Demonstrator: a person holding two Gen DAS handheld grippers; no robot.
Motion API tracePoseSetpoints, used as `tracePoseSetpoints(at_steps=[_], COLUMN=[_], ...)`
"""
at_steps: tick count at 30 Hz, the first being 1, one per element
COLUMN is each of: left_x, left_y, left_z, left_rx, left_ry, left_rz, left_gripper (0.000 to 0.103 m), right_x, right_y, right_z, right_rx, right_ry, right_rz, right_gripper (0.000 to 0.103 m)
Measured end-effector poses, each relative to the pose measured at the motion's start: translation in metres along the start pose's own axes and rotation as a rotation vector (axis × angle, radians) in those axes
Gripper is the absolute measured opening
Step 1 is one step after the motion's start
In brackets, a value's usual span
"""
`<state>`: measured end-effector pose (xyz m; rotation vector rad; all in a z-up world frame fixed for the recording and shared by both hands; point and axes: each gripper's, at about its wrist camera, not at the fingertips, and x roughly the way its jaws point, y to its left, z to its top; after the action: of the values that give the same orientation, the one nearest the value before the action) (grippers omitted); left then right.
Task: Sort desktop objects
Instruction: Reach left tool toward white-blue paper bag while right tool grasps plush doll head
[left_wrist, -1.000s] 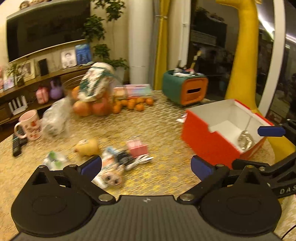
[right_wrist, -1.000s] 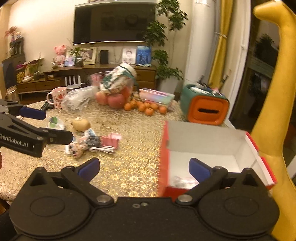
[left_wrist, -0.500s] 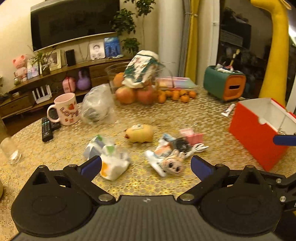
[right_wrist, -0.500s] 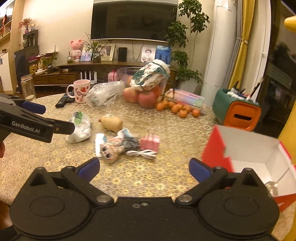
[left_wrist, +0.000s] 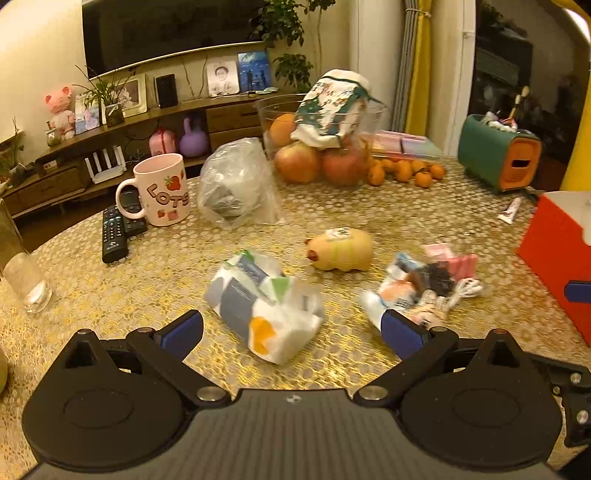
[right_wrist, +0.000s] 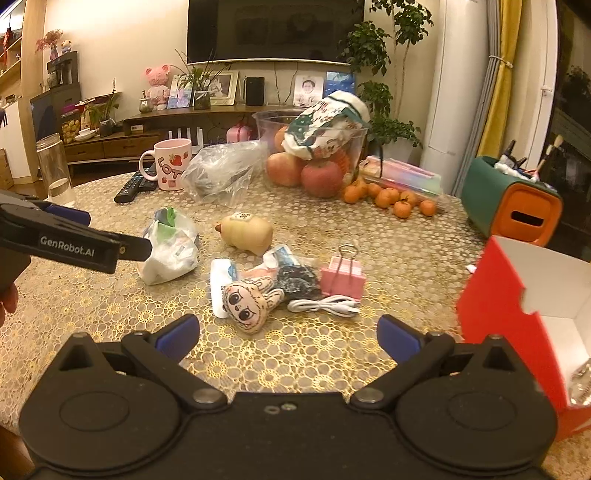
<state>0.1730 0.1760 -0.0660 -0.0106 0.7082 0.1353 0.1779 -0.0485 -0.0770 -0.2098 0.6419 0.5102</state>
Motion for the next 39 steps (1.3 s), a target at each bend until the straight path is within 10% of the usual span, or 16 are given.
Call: tracePoseSetpoints(at_steps=[39], left_x=[0.146], left_y=[0.03], left_z=[0.036], left_rx=[-0.19], left_ry=[0.348], left_rz=[0.098], left_gripper=[0.102], right_x=[0.101], right_y=[0.024], right_z=[-0.002], right_rx=[-0.038], right_ry=[0.07], right_rz=[0.031], right_gripper=[0.084])
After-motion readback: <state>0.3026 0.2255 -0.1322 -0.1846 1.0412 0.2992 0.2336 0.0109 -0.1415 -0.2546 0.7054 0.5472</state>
